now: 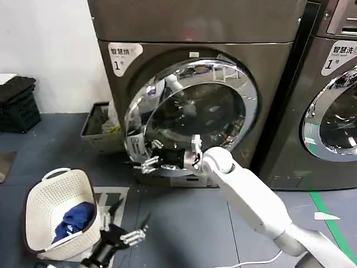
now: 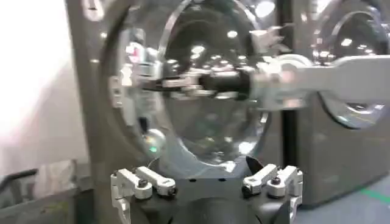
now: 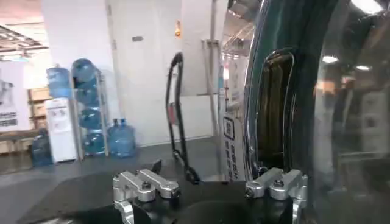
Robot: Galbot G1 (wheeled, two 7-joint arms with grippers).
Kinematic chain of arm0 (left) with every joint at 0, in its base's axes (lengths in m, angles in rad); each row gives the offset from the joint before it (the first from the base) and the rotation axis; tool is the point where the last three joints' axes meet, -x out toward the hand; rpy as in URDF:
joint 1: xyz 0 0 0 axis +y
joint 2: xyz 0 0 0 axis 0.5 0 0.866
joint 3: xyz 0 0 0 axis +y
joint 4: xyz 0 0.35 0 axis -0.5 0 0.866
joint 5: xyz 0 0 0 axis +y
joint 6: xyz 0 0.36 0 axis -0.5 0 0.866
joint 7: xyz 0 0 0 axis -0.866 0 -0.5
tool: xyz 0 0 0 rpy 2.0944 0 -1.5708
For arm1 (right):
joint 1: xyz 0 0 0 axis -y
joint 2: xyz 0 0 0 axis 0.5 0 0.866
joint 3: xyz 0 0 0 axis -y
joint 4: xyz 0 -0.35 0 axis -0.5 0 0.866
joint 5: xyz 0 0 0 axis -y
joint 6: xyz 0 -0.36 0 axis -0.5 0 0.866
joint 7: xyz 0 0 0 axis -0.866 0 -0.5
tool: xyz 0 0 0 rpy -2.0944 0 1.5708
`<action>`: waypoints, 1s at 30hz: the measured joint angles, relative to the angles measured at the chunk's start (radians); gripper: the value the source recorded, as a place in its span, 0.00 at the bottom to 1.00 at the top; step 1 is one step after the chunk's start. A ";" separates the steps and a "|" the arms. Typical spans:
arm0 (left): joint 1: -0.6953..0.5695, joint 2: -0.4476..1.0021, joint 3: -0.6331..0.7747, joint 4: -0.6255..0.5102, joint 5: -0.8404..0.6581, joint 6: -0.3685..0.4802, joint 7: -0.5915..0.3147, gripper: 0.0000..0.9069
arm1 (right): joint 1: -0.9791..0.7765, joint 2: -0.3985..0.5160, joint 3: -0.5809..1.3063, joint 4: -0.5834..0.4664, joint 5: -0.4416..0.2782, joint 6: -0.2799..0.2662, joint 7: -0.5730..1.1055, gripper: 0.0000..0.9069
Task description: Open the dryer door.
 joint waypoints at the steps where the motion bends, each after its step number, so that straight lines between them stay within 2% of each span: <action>1: -0.013 0.006 -0.012 0.003 -0.014 0.010 0.000 1.00 | -0.002 -0.008 0.000 0.009 0.006 -0.003 -0.005 1.00; 12: -0.165 0.091 -0.103 0.060 -0.139 0.109 -0.005 1.00 | -0.019 -0.085 -0.005 0.092 0.033 -0.014 -0.046 1.00; 30: -0.320 0.253 -0.078 0.156 -0.190 0.141 -0.004 1.00 | -0.046 -0.209 0.011 0.174 0.047 0.022 -0.207 1.00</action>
